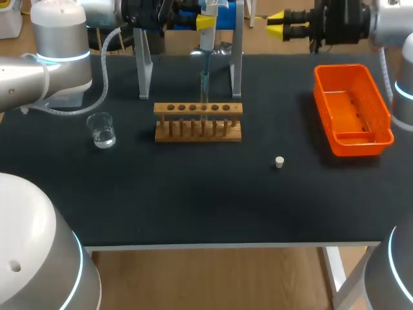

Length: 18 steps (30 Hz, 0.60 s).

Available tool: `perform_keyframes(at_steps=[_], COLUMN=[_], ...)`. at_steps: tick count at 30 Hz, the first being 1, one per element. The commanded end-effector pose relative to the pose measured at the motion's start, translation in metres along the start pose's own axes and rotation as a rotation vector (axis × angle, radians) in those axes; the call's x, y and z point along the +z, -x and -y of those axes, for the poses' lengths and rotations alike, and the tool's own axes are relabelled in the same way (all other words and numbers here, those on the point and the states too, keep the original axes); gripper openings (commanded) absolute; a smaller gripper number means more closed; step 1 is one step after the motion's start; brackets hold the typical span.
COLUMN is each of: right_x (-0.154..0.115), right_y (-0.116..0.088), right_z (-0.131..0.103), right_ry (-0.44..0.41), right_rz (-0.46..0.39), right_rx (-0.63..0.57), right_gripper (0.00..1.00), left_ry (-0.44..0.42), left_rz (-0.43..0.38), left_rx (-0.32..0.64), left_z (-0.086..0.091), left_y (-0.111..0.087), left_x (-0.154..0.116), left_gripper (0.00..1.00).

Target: Invert the test tube, pick up the pipette, mount the tip to pipette, aspirate from beaker and dispense into the tube, eject the tip, return the pipette, and cap with the stopper.

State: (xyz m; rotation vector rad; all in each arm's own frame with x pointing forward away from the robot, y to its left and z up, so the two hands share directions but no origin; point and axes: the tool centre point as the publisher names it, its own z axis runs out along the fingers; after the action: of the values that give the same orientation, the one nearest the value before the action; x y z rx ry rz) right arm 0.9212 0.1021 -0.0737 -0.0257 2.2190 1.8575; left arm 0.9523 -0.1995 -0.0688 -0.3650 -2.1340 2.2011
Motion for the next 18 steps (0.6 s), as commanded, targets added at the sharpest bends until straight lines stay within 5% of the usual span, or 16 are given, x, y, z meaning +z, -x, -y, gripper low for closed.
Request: perform_keyframes(at_steps=[1,18], right_x=[0.002,0.037], right_y=[0.001,0.000], right_z=[-0.015,-0.074], right_ry=[-0.005,0.055], right_rz=[-0.010,-0.086], right_rx=[0.003,0.057], right_gripper=[0.00,0.00], left_ry=[-0.003,-0.003], left_rz=[-0.007,-0.007], left_rx=[0.001,0.001], left_z=[-0.001,-0.001], left_y=[0.002,0.002], left_x=[-0.001,-0.001], left_gripper=[0.00,0.00])
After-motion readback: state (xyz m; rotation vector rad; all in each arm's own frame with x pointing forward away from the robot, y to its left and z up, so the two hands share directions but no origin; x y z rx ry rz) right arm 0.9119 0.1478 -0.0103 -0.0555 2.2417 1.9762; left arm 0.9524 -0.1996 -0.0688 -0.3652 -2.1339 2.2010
